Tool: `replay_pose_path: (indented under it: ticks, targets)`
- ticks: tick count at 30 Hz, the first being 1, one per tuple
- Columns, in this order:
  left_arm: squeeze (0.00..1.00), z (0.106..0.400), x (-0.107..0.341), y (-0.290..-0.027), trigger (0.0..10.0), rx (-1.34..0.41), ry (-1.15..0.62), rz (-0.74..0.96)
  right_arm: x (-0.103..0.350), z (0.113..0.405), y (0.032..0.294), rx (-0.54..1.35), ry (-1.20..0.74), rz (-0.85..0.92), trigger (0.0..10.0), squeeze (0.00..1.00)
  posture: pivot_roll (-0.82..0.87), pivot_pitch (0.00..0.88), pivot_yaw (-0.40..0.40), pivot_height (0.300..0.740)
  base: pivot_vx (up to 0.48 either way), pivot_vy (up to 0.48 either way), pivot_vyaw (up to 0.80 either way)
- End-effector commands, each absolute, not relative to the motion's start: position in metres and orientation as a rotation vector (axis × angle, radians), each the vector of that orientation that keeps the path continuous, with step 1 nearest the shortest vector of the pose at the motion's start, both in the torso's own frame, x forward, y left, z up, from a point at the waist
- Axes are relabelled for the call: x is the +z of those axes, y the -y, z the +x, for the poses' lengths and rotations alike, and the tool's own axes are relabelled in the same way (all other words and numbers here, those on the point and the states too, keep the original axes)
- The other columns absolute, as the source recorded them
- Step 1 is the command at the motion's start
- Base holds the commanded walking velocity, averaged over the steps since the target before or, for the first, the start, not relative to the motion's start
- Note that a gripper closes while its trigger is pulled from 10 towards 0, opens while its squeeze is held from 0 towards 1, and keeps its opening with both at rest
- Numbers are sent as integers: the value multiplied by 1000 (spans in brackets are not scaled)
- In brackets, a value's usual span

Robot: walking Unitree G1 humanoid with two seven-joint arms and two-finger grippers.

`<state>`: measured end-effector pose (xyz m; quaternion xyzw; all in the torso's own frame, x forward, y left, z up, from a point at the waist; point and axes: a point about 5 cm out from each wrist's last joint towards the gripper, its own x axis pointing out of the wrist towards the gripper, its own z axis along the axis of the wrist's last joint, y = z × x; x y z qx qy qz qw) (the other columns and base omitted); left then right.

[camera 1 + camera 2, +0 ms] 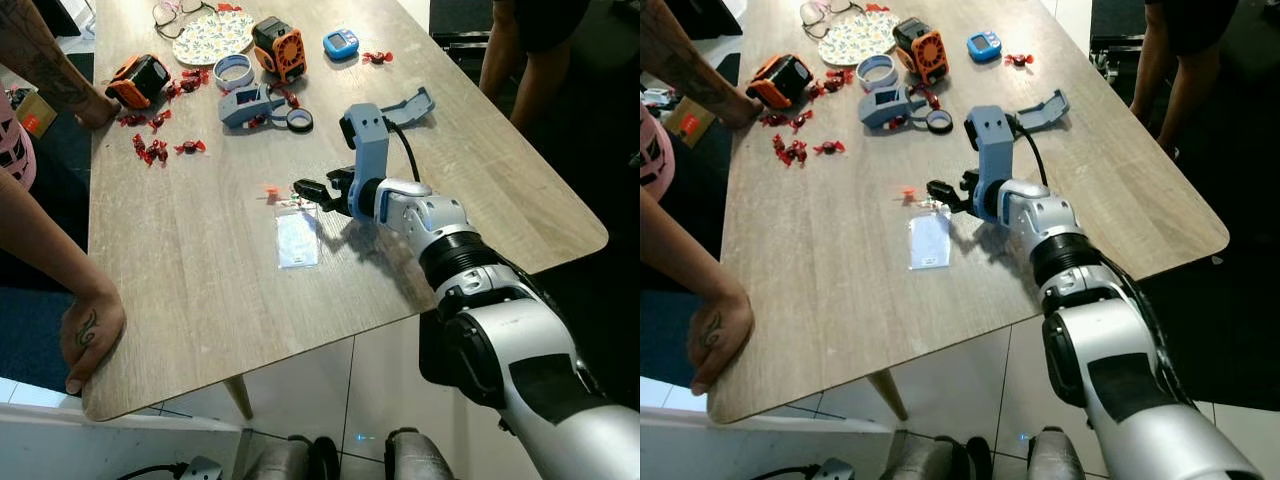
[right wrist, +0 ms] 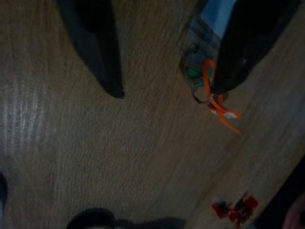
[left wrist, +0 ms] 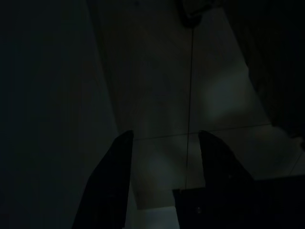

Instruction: Hang keys on a hook

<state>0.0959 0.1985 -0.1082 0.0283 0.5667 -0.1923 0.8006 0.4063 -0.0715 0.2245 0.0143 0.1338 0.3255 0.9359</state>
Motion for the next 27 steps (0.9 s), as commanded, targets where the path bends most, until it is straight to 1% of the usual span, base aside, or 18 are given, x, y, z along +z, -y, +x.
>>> replay_pose_path:
  ticks: [1,2,4,5,12,18,23,27]
  targets:
    - [0,80,-110,-211,10000,-400,-1270,82,221,404,64,696,-292,7,0,0,-115,288,186,740,0,0,0]
    - [0,80,-110,-211,10000,-400,-1271,81,221,404,64,704,-295,-1,6863,0,-114,290,187,740,0,0,0]
    - [0,80,-110,-211,10000,-400,-1271,81,222,404,63,708,-298,-5,6863,0,-114,290,187,740,0,0,0]
    - [0,80,-110,-211,10000,-400,-1272,81,223,404,62,717,-295,-10,10000,0,-114,290,187,740,0,0,0]
    - [0,79,-110,-211,10000,-404,-1275,81,236,405,58,760,-232,-14,10000,0,-116,290,186,740,0,0,0]
    - [0,78,-110,-210,10000,-409,-1276,81,234,404,55,768,-253,-25,10000,0,-117,292,185,740,0,0,0]
    - [0,77,-111,-209,10000,-413,-1280,84,233,404,52,763,-275,-69,10000,0,-122,292,183,740,0,0,0]
    - [0,75,-111,-208,10000,-420,-1284,87,234,404,48,760,-265,-136,10000,0,-129,293,181,740,0,0,0]
